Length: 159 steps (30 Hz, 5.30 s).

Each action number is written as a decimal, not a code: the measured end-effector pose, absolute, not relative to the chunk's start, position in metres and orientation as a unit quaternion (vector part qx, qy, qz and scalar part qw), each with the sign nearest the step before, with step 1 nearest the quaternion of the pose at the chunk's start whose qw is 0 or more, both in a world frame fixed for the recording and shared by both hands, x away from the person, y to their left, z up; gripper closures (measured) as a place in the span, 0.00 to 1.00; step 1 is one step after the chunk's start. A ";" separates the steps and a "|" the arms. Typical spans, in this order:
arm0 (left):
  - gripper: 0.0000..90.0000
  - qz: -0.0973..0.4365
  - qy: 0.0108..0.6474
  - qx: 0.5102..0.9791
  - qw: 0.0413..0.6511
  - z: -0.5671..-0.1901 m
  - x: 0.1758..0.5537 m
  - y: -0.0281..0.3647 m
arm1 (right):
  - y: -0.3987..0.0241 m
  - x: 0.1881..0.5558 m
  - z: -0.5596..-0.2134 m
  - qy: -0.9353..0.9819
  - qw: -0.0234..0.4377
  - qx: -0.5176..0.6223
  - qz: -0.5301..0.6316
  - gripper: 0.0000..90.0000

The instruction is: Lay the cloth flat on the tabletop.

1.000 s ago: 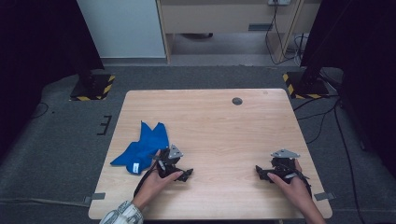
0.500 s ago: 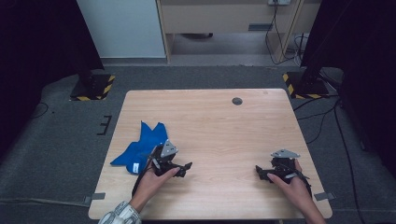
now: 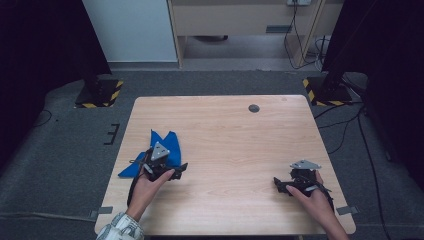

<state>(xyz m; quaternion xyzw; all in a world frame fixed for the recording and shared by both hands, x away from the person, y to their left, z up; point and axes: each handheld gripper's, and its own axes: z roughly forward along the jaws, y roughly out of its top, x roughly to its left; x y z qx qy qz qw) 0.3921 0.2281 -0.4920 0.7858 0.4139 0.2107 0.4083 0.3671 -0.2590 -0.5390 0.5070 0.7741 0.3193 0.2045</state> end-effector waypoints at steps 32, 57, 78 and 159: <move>0.05 0.211 0.499 0.775 0.325 -0.525 0.417 0.283 | -0.259 0.367 -0.539 0.774 0.205 0.506 0.319 0.01; 0.55 0.177 0.490 0.784 0.338 -0.525 0.416 0.283 | -0.259 0.367 -0.539 0.774 0.205 0.506 0.319 0.01; 0.88 0.167 0.469 0.789 0.360 -0.518 0.413 0.277 | -0.259 0.368 -0.539 0.775 0.204 0.505 0.320 0.01; 0.42 0.181 0.369 0.816 0.407 -0.503 0.401 0.194 | -0.169 0.400 -0.492 0.833 0.183 0.312 0.418 0.73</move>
